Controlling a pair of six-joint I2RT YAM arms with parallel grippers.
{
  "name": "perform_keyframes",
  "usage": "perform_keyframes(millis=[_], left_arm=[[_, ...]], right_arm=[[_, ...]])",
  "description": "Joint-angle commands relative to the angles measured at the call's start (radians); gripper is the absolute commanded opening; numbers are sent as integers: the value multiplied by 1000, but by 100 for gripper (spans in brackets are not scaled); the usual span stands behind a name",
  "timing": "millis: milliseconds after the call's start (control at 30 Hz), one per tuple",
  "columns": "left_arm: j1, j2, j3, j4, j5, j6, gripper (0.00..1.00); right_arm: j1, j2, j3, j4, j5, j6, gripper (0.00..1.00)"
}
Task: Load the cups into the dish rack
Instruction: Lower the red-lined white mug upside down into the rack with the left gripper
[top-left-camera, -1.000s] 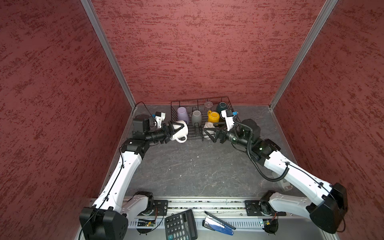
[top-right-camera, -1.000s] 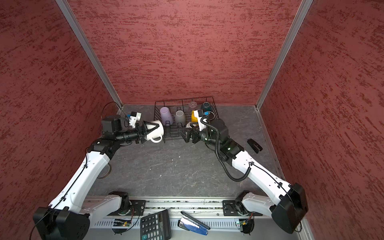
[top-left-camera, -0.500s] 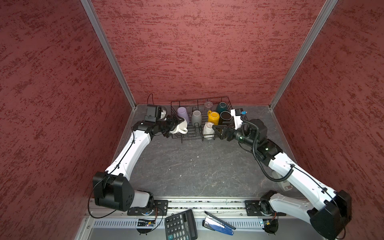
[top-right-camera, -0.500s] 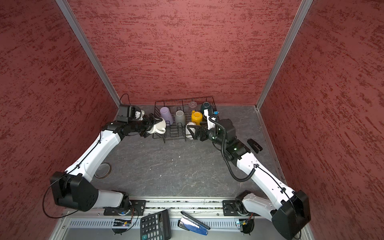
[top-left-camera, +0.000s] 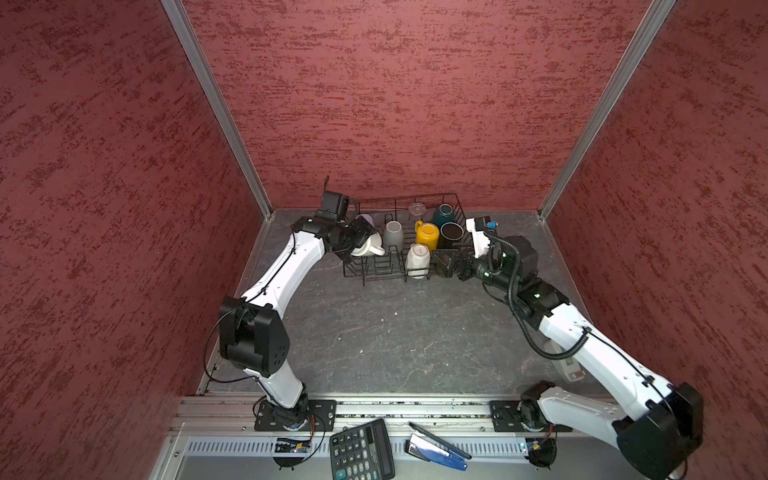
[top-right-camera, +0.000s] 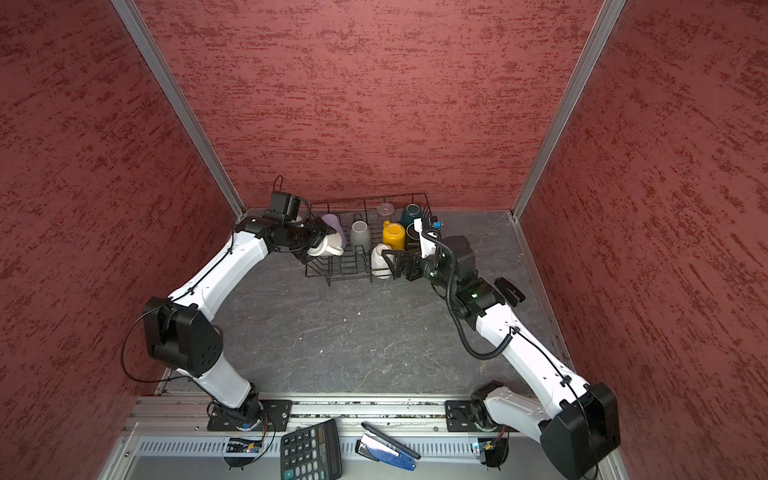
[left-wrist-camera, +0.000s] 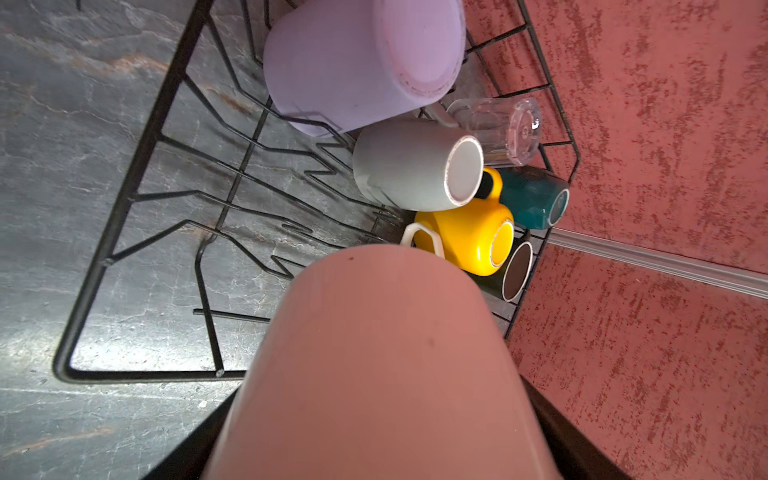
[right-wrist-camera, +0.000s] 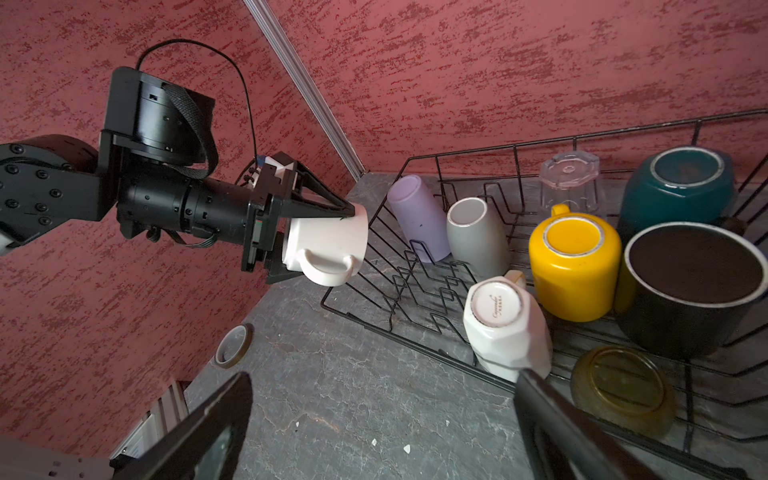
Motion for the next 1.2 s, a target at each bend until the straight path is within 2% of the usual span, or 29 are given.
perform_keyframes(millis=[0,333,600,867,1167], left_arm=[[-14,24,69,-12,-34,-43,0],[-30,210,276,-175,-75,-70,0],[-44,313,314,-209,-84,-107,0],[-45,393,381,-266,-111,-95,0],[-36,410,359,-271,-149,-111,0]], right_arm=[[-13,2,-5,19,-41,-4,99],[-34,32,-70,129,-118,56,99],[-48,19,-92,123,-117,33,99],[-62,15,-109,142,-131,38,99],[-70,22,-112,146,-138,39,99]])
